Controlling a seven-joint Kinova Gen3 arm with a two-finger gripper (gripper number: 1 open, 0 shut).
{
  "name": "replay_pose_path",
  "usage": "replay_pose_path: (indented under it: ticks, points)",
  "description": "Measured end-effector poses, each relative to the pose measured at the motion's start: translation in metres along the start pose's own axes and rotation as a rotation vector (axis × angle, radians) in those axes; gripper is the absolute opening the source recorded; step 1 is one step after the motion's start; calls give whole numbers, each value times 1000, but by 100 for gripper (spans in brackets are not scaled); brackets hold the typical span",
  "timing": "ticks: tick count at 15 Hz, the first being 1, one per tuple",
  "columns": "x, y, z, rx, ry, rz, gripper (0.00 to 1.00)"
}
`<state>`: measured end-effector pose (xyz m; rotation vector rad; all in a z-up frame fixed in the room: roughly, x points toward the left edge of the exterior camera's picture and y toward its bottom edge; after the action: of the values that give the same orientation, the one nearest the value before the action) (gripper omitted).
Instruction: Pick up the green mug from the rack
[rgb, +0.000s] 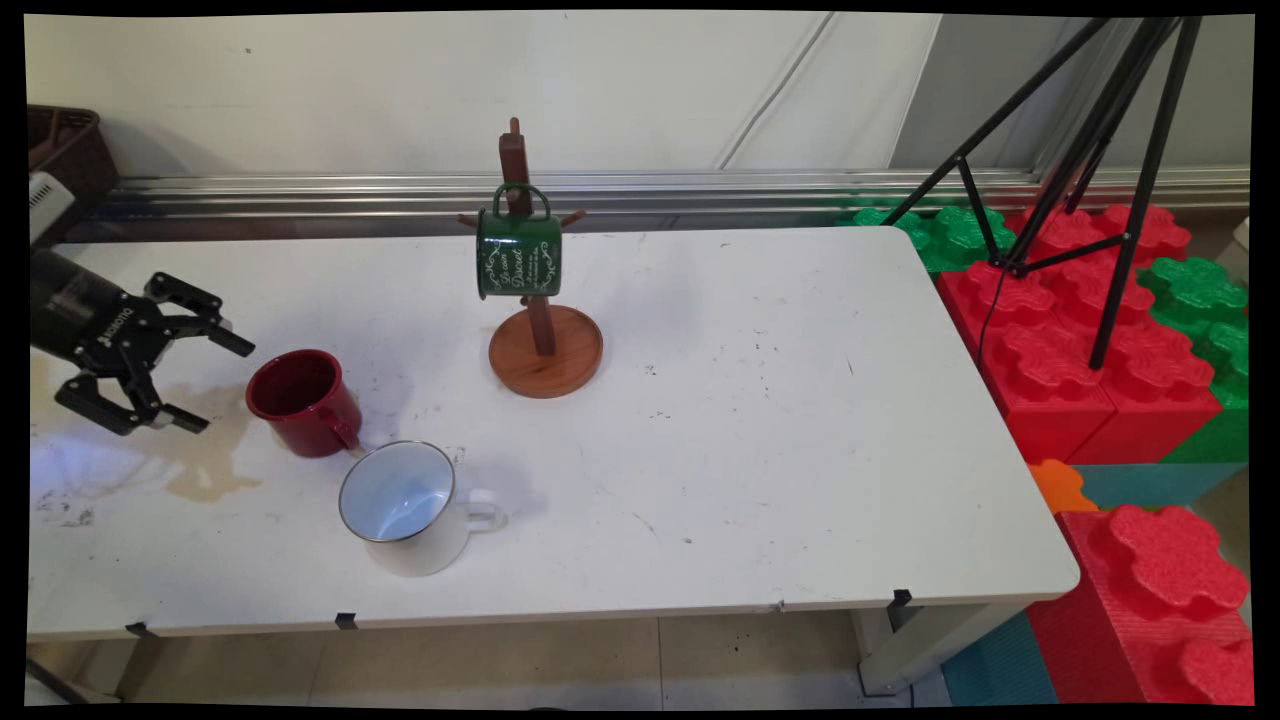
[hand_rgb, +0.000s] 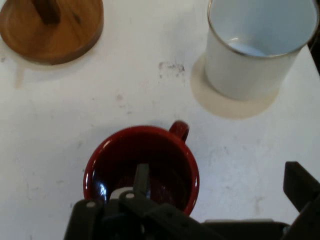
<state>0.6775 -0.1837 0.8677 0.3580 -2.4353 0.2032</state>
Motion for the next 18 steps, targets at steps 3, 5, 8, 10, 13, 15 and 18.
replay_pose_path:
  ticks: [3,5,8,10,13,15,18]
  points:
    - [-4,4,-7,3,52,-59,100]
    - [-6,7,-12,7,91,-98,100]
    - [-7,9,-16,11,139,-138,100]
    - [-7,10,-18,12,177,-167,100]
    - [-4,10,-21,14,224,-197,100]
    - [3,8,-22,14,273,-219,100]
    - [13,4,-22,17,327,-237,100]
